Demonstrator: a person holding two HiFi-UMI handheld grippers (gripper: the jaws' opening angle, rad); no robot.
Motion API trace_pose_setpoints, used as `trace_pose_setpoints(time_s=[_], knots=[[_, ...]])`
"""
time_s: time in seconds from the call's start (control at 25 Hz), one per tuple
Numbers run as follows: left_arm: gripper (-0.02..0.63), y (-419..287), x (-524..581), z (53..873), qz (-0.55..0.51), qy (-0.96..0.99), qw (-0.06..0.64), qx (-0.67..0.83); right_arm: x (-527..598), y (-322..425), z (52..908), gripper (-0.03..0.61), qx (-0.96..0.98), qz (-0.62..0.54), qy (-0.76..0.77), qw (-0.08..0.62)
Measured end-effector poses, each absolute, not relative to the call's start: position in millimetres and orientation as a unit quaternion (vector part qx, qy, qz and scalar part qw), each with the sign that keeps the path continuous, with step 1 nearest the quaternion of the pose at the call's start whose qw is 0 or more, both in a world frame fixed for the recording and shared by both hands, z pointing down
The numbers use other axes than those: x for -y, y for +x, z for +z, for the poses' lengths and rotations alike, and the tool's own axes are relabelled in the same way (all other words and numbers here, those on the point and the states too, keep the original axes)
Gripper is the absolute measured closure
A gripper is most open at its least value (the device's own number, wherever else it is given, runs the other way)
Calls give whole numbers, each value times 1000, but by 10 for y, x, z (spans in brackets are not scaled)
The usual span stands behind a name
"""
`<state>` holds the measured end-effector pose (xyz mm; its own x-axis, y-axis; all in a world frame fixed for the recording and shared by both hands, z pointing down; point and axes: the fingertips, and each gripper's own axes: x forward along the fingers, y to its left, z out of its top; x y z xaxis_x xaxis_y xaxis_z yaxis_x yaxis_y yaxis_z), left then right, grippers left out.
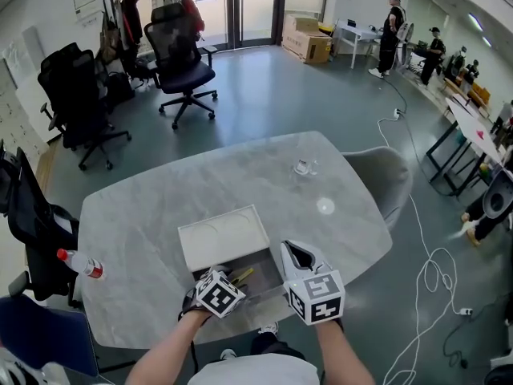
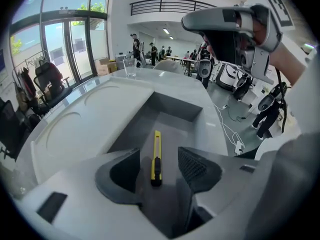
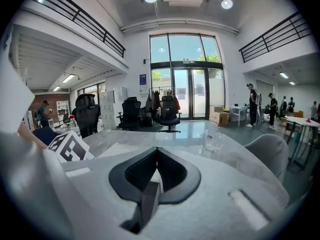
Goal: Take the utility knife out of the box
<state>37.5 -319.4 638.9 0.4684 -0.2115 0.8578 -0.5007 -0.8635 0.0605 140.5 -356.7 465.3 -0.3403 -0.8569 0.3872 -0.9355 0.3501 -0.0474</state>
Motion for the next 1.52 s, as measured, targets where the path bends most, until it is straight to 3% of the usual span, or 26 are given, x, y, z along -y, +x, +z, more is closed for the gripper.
trace_pose_setpoints(time_s=[0.6, 1.04, 1.52], knots=[[401, 434, 3268, 6614, 522, 807, 167, 219, 3927, 1492, 4773, 574, 839, 143, 504, 150], [440, 428, 3306, 6623, 536, 798, 160, 226, 4090, 1430, 4800, 574, 856, 144, 474, 149], [551, 484, 3238, 6633, 533, 800, 160, 223, 4063, 1420, 4824, 574, 858, 146, 470, 148]])
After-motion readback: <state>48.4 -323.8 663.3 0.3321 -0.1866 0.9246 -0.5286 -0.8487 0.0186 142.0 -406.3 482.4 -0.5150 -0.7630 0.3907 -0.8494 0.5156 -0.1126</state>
